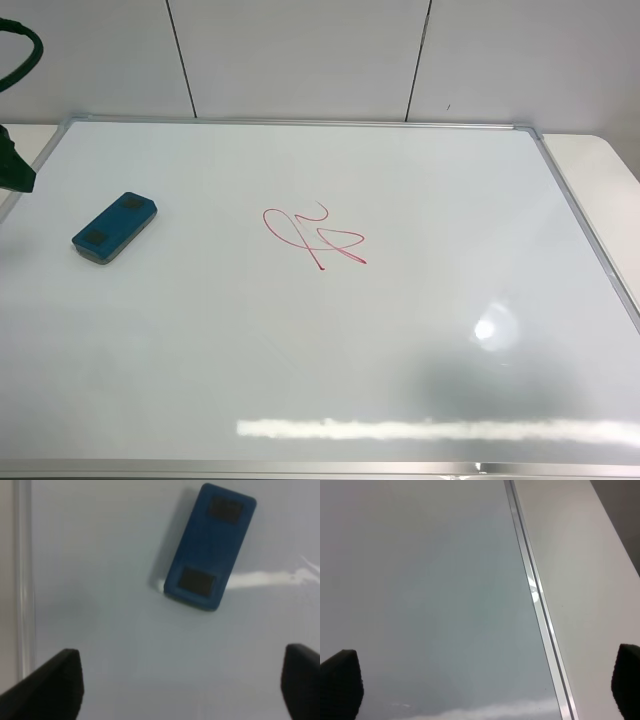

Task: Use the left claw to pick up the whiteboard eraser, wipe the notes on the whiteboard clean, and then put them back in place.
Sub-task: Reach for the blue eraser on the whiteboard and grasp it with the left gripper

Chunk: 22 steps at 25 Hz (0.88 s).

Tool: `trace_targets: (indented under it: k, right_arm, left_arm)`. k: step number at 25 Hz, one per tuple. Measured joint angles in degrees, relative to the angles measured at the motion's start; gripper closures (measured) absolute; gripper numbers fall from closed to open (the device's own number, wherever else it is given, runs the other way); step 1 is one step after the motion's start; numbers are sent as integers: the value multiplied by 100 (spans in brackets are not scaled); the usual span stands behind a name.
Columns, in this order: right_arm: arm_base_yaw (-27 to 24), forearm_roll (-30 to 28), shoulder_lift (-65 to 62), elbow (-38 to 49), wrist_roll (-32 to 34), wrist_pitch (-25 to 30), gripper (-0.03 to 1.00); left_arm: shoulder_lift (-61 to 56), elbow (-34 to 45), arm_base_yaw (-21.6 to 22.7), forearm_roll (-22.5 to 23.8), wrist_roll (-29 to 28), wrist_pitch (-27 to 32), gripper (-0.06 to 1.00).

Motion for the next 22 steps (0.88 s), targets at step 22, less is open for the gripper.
trace_targets:
  k: [22]
  right_arm:
    - [0,0,0,0,0,-37,-2]
  left_arm:
    - [1993,-1195,0,126,1369,-341,16]
